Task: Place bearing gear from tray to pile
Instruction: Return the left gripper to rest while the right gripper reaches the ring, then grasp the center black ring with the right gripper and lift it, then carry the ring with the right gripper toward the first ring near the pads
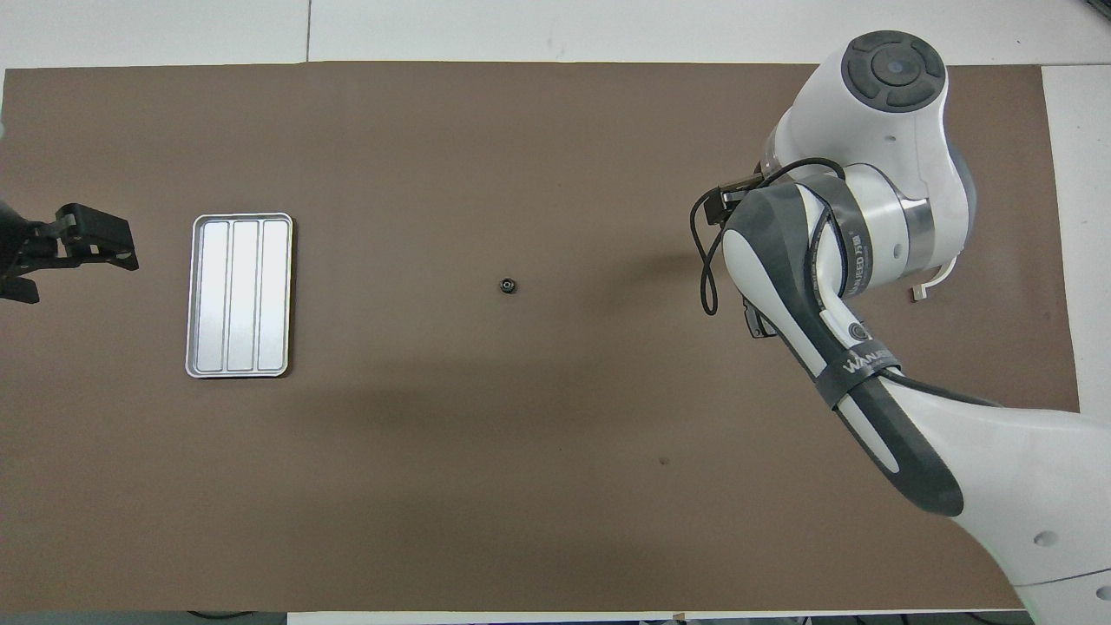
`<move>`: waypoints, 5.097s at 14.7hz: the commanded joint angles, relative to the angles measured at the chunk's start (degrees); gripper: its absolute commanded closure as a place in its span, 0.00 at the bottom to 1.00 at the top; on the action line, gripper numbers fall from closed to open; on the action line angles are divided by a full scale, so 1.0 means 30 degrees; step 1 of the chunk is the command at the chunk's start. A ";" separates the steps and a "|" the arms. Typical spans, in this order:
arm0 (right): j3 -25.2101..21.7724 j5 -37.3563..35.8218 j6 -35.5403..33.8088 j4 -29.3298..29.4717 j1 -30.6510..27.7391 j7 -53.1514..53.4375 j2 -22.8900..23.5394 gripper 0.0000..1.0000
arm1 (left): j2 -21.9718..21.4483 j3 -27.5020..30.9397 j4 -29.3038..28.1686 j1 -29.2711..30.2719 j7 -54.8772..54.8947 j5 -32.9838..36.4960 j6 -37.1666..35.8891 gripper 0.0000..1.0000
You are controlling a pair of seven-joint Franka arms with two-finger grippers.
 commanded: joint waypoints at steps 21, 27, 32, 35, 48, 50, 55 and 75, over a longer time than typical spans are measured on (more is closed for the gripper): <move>0.0153 0.1670 0.0363 0.0780 0.5424 1.5583 0.1162 0.00 | -0.0830 -0.0144 -0.1002 0.0437 0.2784 -0.1192 -0.0101 0.00; 0.0124 0.1288 0.0801 0.4885 0.7274 2.0607 0.5180 0.00 | -0.1123 -0.0202 -0.1384 0.0466 0.2932 -0.1192 -0.0417 0.00; 0.0095 0.1230 0.1621 0.5562 0.7977 2.2774 0.6325 0.00 | -0.1123 -0.0203 -0.1355 0.0466 0.2873 -0.1192 -0.0331 0.00; 0.0124 0.0852 0.2207 0.5446 0.8475 2.3304 0.6734 0.00 | -0.1123 -0.0203 -0.1355 0.0437 0.2873 -0.1192 -0.0331 0.00; 0.0124 -0.0497 0.4084 0.4214 0.8330 2.3334 0.7029 0.11 | -0.1123 -0.0203 -0.1355 0.0437 0.2873 -0.1192 -0.0331 0.00; 0.0124 -0.0558 0.4084 0.4243 0.8359 2.3334 0.7087 0.26 | -0.1123 -0.0203 -0.1355 0.0437 0.2873 -0.1192 -0.0331 0.00; 0.0153 -0.0441 0.4113 0.4244 0.8359 2.3334 0.7087 0.61 | -0.1123 -0.0203 -0.1355 0.0437 0.2873 -0.1192 -0.0331 0.00; 0.0270 -0.0177 -0.4643 0.5533 0.2361 0.8792 0.1759 1.00 | -0.1123 -0.0203 -0.1355 0.0437 0.2873 -0.1192 -0.0302 0.00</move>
